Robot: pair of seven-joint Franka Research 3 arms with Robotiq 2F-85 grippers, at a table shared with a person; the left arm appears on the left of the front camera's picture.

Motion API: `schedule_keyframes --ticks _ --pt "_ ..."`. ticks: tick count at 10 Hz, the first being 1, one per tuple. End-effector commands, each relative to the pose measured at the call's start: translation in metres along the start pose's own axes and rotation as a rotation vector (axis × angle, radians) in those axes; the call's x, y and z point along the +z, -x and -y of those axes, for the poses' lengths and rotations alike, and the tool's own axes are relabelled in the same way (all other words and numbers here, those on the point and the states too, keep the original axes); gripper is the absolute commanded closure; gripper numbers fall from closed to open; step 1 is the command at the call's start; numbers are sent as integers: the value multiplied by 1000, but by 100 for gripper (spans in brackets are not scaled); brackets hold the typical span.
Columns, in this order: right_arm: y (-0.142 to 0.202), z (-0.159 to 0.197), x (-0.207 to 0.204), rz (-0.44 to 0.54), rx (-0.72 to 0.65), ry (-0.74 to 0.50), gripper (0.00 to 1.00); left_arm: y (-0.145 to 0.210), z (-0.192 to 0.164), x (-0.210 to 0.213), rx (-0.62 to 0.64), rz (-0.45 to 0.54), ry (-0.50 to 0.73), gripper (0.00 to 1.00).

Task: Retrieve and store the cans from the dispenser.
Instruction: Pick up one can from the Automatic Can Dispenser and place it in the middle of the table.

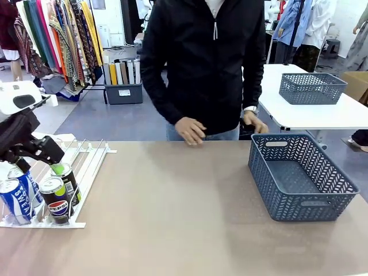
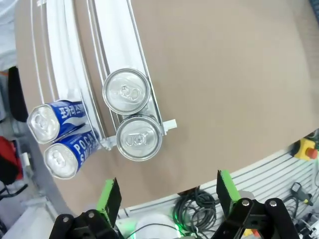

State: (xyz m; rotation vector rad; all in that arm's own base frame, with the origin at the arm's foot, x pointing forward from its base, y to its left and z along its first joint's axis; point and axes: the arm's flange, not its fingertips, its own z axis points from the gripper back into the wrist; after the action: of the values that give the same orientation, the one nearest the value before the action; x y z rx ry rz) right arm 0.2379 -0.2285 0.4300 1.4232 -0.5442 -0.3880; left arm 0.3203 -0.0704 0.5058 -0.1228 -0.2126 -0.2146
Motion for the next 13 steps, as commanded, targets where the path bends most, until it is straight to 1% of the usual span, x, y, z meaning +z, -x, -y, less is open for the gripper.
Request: schedule_keyframes --ticks 1,3,4,5,7,11,13 --pt "3 0 4 -17 25 5 0 -12 1 -26 72 -36 -27 0" --pt "3 0 4 -17 25 5 0 -21 -1 -40 181 -32 -75 0" --pt "3 0 4 -17 25 5 0 -24 -3 -48 210 -40 -89 0" --pt "3 0 4 -17 25 5 0 -27 -6 -56 223 -68 -87 0" --pt "3 0 4 -17 25 5 0 -33 -20 -69 280 -85 -98 0" --pt "3 0 4 -17 25 5 0 -34 -32 -92 281 -169 -56 0" --pt "3 0 4 -17 25 5 0 -36 -34 -96 281 -163 -82 0"
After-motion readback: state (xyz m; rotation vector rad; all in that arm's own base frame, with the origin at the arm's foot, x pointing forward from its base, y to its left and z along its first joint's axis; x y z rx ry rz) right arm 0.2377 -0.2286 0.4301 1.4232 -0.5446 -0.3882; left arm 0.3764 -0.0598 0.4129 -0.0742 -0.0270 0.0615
